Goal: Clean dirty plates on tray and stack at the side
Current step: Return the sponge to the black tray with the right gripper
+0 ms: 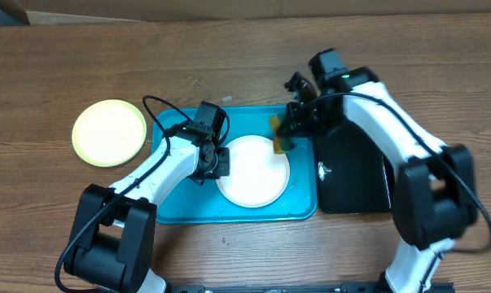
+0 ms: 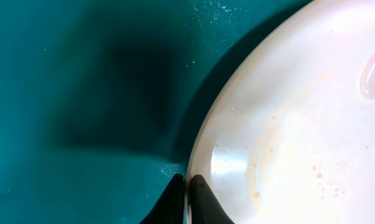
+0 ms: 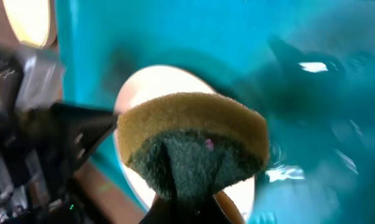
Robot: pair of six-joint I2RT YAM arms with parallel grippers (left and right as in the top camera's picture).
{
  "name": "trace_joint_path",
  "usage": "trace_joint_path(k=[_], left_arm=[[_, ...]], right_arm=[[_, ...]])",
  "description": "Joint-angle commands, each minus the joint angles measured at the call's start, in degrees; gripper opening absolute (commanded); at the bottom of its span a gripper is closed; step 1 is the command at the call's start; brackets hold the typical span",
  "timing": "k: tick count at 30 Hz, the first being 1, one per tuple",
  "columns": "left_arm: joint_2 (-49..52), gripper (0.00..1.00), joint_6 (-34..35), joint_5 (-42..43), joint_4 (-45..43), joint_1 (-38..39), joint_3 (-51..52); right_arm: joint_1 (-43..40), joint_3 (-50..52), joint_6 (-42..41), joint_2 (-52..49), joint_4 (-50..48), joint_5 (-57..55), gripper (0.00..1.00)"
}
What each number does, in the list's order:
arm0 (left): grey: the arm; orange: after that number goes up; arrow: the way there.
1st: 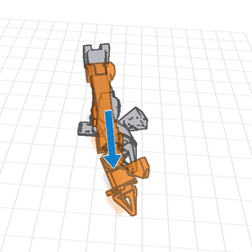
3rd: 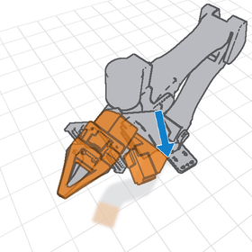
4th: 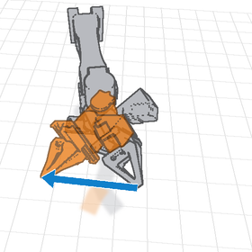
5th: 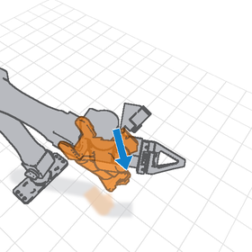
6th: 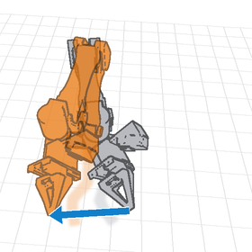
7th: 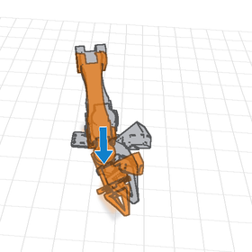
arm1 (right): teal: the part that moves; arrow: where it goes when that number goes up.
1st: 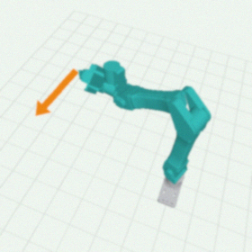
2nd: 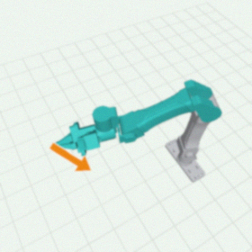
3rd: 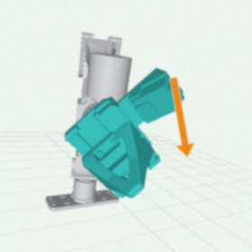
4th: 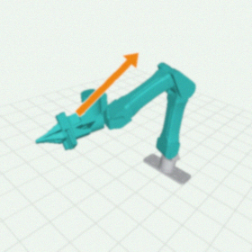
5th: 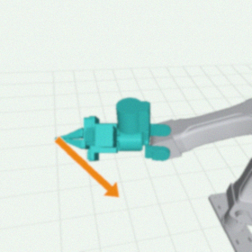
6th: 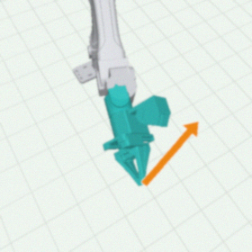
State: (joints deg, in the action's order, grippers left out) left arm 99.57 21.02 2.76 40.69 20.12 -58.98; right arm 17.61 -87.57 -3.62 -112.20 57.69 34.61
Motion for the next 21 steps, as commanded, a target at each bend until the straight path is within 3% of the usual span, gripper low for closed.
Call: trace_joint_path(k=[1, 6, 13, 21], left_arm=[[0.4, 0.08, 0.8, 0.2, 0.0, -0.2, -0.4], [0.4, 0.09, 0.8, 0.2, 0.0, -0.2, -0.4], [0.4, 0.09, 0.8, 0.2, -0.1, -0.2, -0.4], [0.4, 0.27, 0.8, 0.2, 1.7, -0.2, -0.3]], right_arm=[[-3.8, -2.3, 1.0, 7.2, 6.0, -8.0, 0.04], [-8.4, -1.6, 0.5, 7.9, 14.8, -18.7, 0.04], [-9.0, 6.0, -4.7, 7.9, 9.3, -34.4, 0.04], [-9.0, 11.5, -5.4, 7.9, 2.8, -34.6, 0.08]])
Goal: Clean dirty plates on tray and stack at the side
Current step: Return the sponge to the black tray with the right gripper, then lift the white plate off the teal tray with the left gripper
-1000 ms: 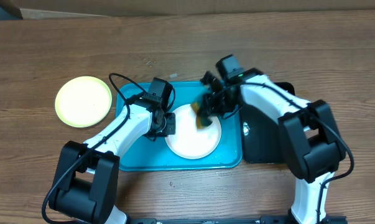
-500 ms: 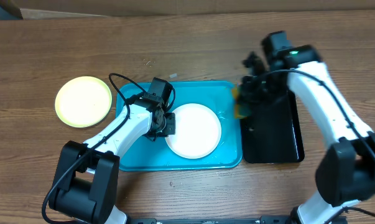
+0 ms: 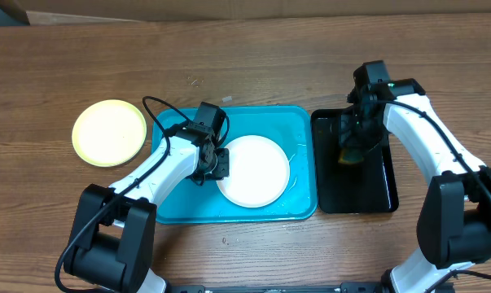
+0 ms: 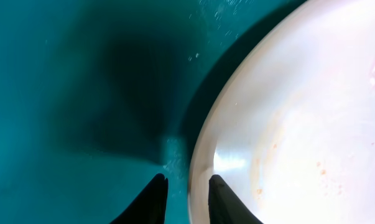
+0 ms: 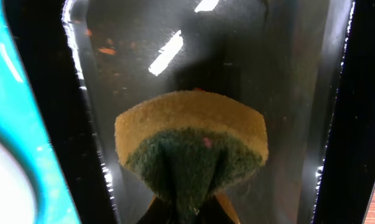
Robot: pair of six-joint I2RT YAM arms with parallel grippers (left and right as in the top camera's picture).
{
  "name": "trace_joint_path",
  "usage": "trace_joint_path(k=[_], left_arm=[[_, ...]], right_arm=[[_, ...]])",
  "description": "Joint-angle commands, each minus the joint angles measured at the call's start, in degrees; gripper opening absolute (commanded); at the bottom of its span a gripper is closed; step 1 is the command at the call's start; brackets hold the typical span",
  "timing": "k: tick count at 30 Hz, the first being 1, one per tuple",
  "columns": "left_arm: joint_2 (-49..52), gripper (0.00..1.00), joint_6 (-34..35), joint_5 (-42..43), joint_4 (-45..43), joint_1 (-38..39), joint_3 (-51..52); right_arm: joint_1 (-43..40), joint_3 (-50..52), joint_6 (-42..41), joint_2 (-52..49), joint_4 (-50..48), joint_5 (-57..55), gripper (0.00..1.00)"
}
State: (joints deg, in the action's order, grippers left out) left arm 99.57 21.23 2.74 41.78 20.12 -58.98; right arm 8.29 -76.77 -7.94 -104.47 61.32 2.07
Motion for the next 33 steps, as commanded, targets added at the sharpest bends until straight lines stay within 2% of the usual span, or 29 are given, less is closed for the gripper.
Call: trace_joint_path(k=[1, 2, 3, 5, 7, 11, 13, 14, 15, 17, 22, 24, 25, 26, 33], left_arm=[[0.4, 0.27, 0.6, 0.2, 0.7, -0.2, -0.3], [0.4, 0.27, 0.6, 0.2, 0.7, -0.2, -0.3], [0.4, 0.27, 0.6, 0.2, 0.7, -0.2, -0.3], [0.4, 0.27, 0.7, 0.3, 0.7, -0.2, -0.3], [0.5, 0.27, 0.7, 0.3, 0.9, -0.2, -0.2], [0.5, 0.36, 1.1, 0.3, -0.5, -0.2, 1.2], [0.5, 0.32, 1.7, 0.3, -0.9, -0.2, 2.2], [0.5, 0.23, 1.9, 0.3, -1.2, -0.2, 2.6], [0.5, 0.2, 2.0, 0.3, -1.3, -0.2, 2.7], [0.5, 0.22, 2.1, 0.3, -1.3, -0.2, 2.8], [0.5, 0.25, 2.1, 0.3, -2.8, -0.2, 4.7], [0.5, 0.18, 2.1, 0.3, -4.4, -0.2, 6.0], [0.5, 0.11, 2.1, 0.3, -4.7, -0.2, 6.4], [0.5, 0.04, 2.1, 0.3, -4.8, -0.2, 6.4], [0.4, 0.04, -2.6, -3.8, -2.0, -1.4, 1.5]], right_arm=[[0.3, 0.7, -1.1, 0.2, -0.9, -2.0, 0.09], [0.3, 0.7, -1.1, 0.2, -1.1, -2.0, 0.13], [0.3, 0.7, -1.1, 0.2, -1.4, -2.0, 0.22], [0.3, 0.3, -1.1, 0.2, -2.1, -1.5, 0.33], [-0.2, -1.4, -1.1, 0.2, -1.9, 0.3, 0.49], [-2.9, -7.3, -2.2, 0.2, 1.4, 1.2, 0.51], [-4.9, -10.1, -2.4, 0.2, 3.0, 1.2, 0.52], [-5.9, -11.1, -2.5, 0.2, 3.6, 1.2, 0.52], [-7.2, -12.0, -2.9, 0.2, 4.0, 1.2, 0.53], [-9.6, -12.6, -3.4, 0.2, 3.8, 1.2, 0.64], [-17.3, -12.5, -4.1, 0.1, 2.4, 1.0, 0.71], [-19.6, -12.5, -4.1, 0.1, 2.1, 1.0, 0.85], [-20.7, -12.5, -4.1, 0.1, 2.1, 1.0, 0.97], [-21.6, -12.5, -4.1, 0.1, 2.2, 1.0, 1.0], [-24.6, -12.5, -4.1, 0.1, 2.0, 1.0, 1.0]])
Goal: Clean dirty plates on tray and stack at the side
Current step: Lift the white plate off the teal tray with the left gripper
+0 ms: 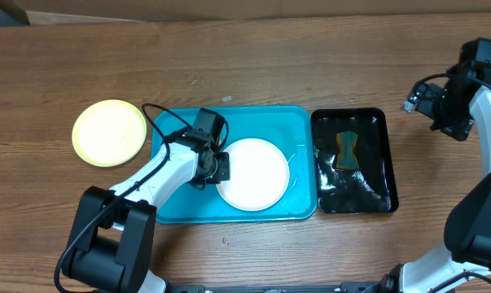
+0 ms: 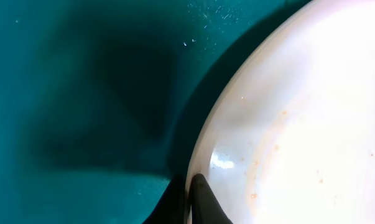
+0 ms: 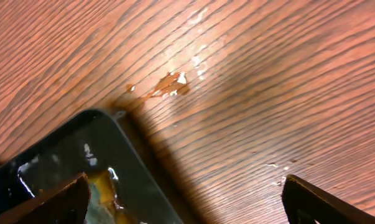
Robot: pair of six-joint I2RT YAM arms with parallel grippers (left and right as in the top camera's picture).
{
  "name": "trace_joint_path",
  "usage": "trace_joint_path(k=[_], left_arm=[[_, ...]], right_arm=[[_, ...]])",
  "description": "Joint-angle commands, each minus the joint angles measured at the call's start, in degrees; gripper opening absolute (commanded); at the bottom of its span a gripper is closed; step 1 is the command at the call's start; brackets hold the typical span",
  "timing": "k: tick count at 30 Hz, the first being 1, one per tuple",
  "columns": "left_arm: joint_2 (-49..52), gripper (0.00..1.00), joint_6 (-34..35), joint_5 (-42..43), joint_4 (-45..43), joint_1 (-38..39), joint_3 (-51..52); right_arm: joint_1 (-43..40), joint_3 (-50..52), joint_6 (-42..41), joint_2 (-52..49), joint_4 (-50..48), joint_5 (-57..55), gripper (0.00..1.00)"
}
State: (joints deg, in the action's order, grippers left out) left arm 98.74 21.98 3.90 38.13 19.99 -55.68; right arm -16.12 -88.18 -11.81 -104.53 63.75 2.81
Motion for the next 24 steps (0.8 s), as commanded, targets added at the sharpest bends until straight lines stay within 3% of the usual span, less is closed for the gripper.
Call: trace_joint_path(k=[1, 15, 24], left_arm=[[1.2, 0.04, -4.2, -5.5, 2.3, -1.5, -2.9], [1.1, 0.04, -10.5, -4.9, 5.5, -2.7, -18.6], [1.1, 0.04, -10.4, -1.9, 9.0, -0.5, -29.8]], right_arm=[[-0.2, -1.1, -0.2, 0.2, -0.4, 0.3, 1.0], [-0.2, -1.1, -0.2, 0.2, -0.5, 0.3, 1.0], [-0.2, -1.1, -0.2, 0.2, -0.5, 0.3, 1.0]])
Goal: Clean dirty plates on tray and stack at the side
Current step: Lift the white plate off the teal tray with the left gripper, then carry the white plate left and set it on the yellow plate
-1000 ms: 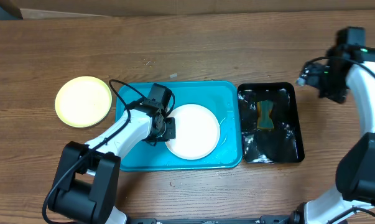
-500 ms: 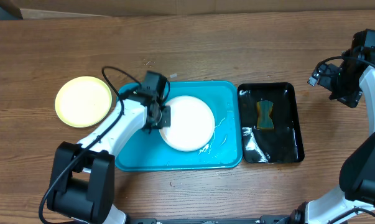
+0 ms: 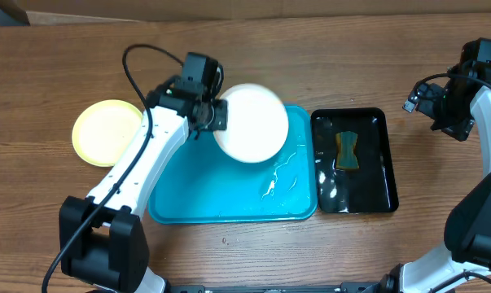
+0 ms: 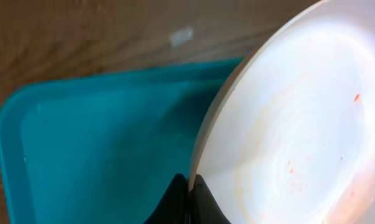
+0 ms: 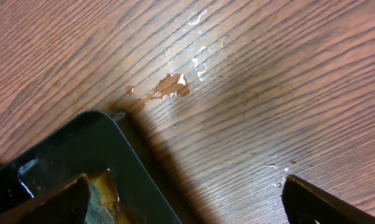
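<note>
My left gripper (image 3: 215, 115) is shut on the left rim of a white plate (image 3: 250, 122), which hangs tilted above the back edge of the teal tray (image 3: 229, 191). In the left wrist view the plate (image 4: 299, 118) shows faint orange smears and specks, with my gripper (image 4: 188, 186) pinching its rim. A pale yellow plate (image 3: 108, 132) lies on the table left of the tray. My right gripper (image 5: 187, 199) stands open at the far right, above the wood beside the black tray (image 3: 355, 163). A yellow and green sponge (image 3: 346, 151) lies in that tray.
Water streaks (image 3: 279, 177) lie on the teal tray's floor. Droplets (image 5: 175, 84) wet the wood next to the black tray's corner (image 5: 100, 155). A black cable (image 3: 143, 61) loops above my left arm.
My left gripper, shut on the white plate's rim, has gone from the tray floor up to the tray's back edge, with the plate now tilted in the air. The right arm has not moved.
My right gripper held the sponge at the white plate in the teal tray while the left pinched the rim. Then the sponge was over the black tray and the left was open. Then the sponge lay there, the right was open aside and the left shut again. Now the plate is lifted.
</note>
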Robot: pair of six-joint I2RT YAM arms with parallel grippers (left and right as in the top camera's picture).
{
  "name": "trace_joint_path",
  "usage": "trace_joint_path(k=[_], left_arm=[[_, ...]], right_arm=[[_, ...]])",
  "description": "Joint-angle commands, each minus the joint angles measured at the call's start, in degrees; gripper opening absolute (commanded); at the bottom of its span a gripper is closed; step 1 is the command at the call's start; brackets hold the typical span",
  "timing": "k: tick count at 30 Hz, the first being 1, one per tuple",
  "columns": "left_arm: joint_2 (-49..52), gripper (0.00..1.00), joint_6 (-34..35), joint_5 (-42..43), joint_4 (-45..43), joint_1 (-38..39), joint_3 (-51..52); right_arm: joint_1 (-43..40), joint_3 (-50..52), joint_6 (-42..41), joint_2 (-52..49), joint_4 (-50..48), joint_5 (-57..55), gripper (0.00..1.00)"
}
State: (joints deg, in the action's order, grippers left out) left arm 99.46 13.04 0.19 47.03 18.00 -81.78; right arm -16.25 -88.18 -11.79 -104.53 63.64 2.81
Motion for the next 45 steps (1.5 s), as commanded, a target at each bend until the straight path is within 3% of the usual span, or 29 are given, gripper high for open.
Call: trace_joint_path(k=[1, 6, 9, 11, 19, 25, 30, 33, 39, 45], left_arm=[[0.4, 0.04, -1.5, 1.8, 0.1, 2.4, -4.6], [0.4, 0.04, -1.5, -0.5, -1.2, 9.2, -7.3], [0.4, 0.04, -1.5, -6.0, -4.0, 14.7, -7.3], [0.4, 0.04, -1.5, -12.9, -5.7, 19.0, -7.3], [0.4, 0.04, -2.8, -54.7, -9.2, 39.4, -7.3], [0.5, 0.04, -8.7, -72.7, -16.0, 49.9, -7.3], [0.5, 0.04, -8.3, -71.0, -17.3, 51.0, -7.3], [0.5, 0.04, -6.6, -65.5, -17.0, 50.2, -7.3], [0.2, 0.04, -2.2, -42.5, -14.0, 45.2, -7.4], [-2.0, 0.04, 5.7, -13.5, -8.7, 29.6, -8.2]], right_arm=[[-0.1, -1.1, -0.3, 0.2, -0.3, 0.3, 1.0], [-0.1, -1.1, -0.2, 0.2, -0.3, 0.3, 1.0], [-0.1, -1.1, -0.3, 0.2, -0.3, 0.3, 1.0], [-0.1, -1.1, -0.2, 0.2, -0.3, 0.3, 1.0], [-0.1, -1.1, -0.3, 0.2, -0.3, 0.3, 1.0], [-0.1, -1.1, -0.2, 0.2, -0.3, 0.3, 1.0], [-0.1, -1.1, -0.3, 0.2, -0.3, 0.3, 1.0], [-0.1, -1.1, -0.3, 0.2, -0.3, 0.3, 1.0], [-0.1, -1.1, -0.2, 0.2, -0.3, 0.3, 1.0], [-0.1, -1.1, -0.3, 0.2, -0.3, 0.3, 1.0]])
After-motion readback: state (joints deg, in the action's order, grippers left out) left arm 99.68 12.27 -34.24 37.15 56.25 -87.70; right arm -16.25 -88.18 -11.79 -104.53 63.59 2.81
